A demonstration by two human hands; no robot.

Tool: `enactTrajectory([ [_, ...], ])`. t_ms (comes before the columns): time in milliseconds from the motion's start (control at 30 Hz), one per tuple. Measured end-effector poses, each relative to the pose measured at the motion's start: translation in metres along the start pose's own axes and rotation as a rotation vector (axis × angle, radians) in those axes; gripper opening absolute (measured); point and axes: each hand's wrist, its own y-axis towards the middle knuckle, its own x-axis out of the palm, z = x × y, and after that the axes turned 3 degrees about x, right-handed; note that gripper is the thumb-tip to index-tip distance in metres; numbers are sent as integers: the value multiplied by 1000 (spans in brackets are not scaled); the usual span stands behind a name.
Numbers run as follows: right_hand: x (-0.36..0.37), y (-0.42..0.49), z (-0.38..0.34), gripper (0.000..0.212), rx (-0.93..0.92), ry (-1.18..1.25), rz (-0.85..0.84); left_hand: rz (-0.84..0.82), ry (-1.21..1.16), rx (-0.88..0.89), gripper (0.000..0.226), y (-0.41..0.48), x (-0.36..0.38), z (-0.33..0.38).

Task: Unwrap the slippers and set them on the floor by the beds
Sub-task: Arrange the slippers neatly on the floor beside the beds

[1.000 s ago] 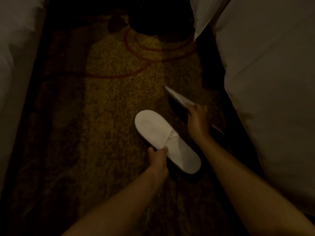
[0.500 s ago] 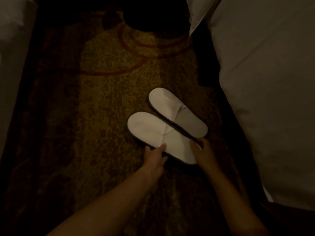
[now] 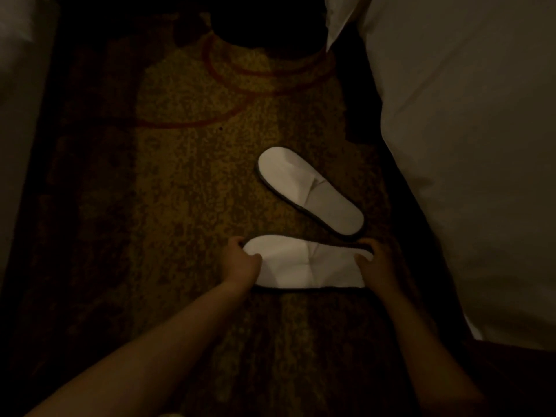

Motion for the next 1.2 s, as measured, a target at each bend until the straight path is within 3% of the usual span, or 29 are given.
enactTrajectory([
  [200,11,3,5,33,-34,-246,151,50,467,105,58,-1,-6,-7],
  [300,7,9,3,32,3,-262,186,51,411,136,62,5,-8,6],
  [467,2,25,-13,37,4,-91,254,97,114,249,62,51,-14,73],
  [600,0,41,-24,41,39,-15,200,-42,278,362,63,97,-10,127],
  [767,-2,61,-34,46,73,108,161,-136,399,327,65,116,6,142],
  [1000,-11,88,-60,48,-113,199,160,27,325,233,64,104,-2,117],
  [1200,-7,105,-69,46,-314,9,106,37,243,210,69,86,-1,90],
])
